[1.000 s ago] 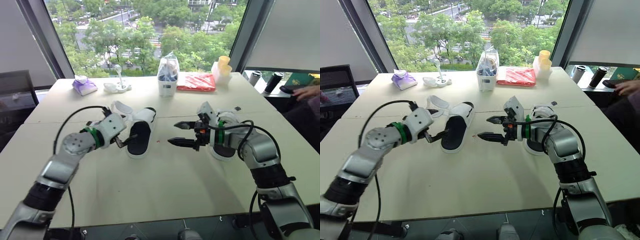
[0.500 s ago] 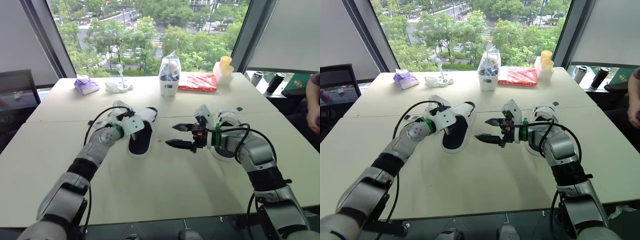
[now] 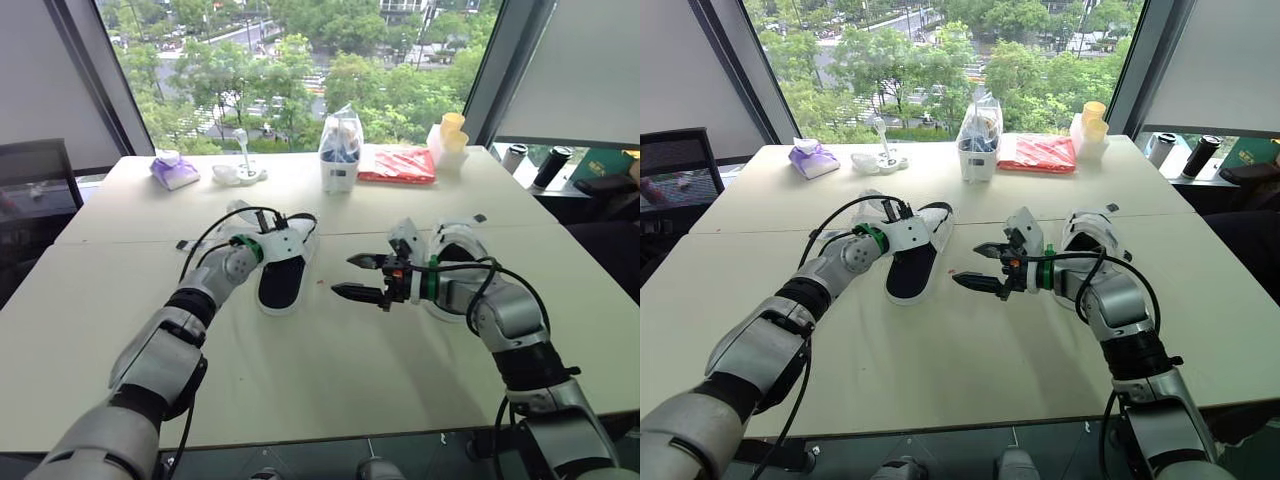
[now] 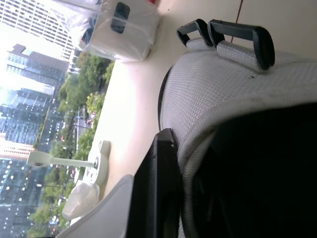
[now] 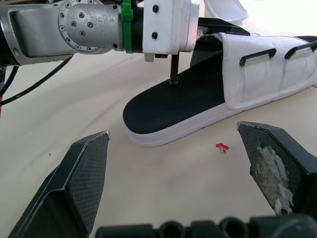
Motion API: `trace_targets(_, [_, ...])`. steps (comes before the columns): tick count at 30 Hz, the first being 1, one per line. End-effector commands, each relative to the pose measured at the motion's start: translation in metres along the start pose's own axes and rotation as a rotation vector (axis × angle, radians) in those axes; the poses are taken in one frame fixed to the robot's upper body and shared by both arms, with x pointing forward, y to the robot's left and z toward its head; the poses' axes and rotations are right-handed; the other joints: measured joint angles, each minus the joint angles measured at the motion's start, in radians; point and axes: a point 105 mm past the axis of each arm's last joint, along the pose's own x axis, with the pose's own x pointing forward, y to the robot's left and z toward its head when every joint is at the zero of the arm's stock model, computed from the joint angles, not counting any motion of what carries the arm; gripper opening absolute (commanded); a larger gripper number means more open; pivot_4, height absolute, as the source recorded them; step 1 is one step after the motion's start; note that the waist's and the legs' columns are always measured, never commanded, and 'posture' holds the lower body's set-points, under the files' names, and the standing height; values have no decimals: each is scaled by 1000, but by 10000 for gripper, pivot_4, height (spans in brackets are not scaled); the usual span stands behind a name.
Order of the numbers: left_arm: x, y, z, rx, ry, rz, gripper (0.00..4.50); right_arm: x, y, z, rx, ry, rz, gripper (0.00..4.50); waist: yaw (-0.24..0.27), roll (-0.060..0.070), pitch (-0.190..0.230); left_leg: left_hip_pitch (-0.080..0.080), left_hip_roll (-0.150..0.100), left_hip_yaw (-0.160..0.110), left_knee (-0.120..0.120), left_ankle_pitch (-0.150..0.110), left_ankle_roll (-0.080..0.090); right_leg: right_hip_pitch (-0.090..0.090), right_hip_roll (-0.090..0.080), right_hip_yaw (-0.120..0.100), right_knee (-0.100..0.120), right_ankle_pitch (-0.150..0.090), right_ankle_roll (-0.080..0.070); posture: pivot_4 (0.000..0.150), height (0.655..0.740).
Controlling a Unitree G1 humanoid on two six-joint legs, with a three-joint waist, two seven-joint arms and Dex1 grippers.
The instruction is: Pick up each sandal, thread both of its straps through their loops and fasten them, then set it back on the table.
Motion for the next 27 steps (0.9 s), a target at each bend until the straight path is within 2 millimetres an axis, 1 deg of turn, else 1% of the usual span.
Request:
trace_targets(1, [-10,14,13,-145,-129,14,278,-6,-2,15,-34,-51,-20,45000,-4,0,0,0,0,0,0,0,0,0,0,0,0,0,0,1500,7400])
trace_targets(4, [-36,22,37,-218,-327,-75,278,-8,-6,12,-22,-44,-19,45000,-11,0,0,-1,0,0,-1,0,0,-3,0,0,0,0,0,1500,7400])
trace_targets(7, [-86,19,66,-204,-508,-252,278,-7,-12,7,-18,-26,-14,45000,-14,0,0,-6,1,1,-2,0,0,-9,-1,0,3,0,0,1500,7400])
trace_targets(8, [-97,15,73,-177,-528,-299,278,-7,-14,6,-19,-22,-13,45000,-11,0,0,-7,1,2,-2,0,0,-13,-1,0,8,0,-1,1500,7400])
trace_targets(9, [-110,3,76,-32,-536,-367,278,-6,-16,6,-20,-21,-12,45000,-9,0,0,-8,1,2,-2,0,0,-14,-2,1,11,0,-1,1500,7400])
trace_targets(10, [-122,-8,79,53,-554,-427,278,-5,-17,6,-21,-22,-11,45000,-8,0,0,-8,0,2,-2,0,0,-15,-3,0,10,0,-1,1500,7400])
trace_targets(13, [-146,-25,93,144,-642,-492,278,-3,-21,7,-21,-26,-4,45000,-5,1,0,-6,0,3,-2,0,0,-13,-2,0,9,0,-1,1500,7400])
trace_targets(15, [-156,-31,99,239,-709,-462,278,-5,-23,6,-19,-24,-3,45000,-3,1,0,-4,0,3,0,0,0,-8,-2,0,7,0,-1,1500,7400])
trace_targets(17, [-160,-35,99,321,-749,-437,278,-7,-25,4,-14,-19,-6,45000,-2,1,0,-2,1,2,2,1,0,-5,-1,0,4,1,-3,1500,7400])
trace_targets(19, [-158,-35,96,387,-777,-378,278,-11,-26,1,-5,-11,-7,45000,-3,1,0,-1,1,3,2,3,2,-3,0,0,0,2,-8,1500,7400])
trace_targets(22, [-150,-36,90,484,-808,-308,278,-15,-26,-3,11,-4,-12,45000,-1,1,0,1,1,3,2,5,4,-1,0,0,0,5,-8,1500,7400])
trace_targets(24, [-147,-39,87,522,-822,-299,278,-16,-25,-4,14,-2,-15,45000,-2,1,0,1,1,3,2,5,4,-1,0,0,0,5,-8,1500,7400])
trace_targets(27, [-146,-52,78,555,-840,-336,278,-19,-23,-8,28,8,-10,45000,-9,1,0,1,1,3,0,5,4,-1,0,0,0,6,-7,1500,7400])
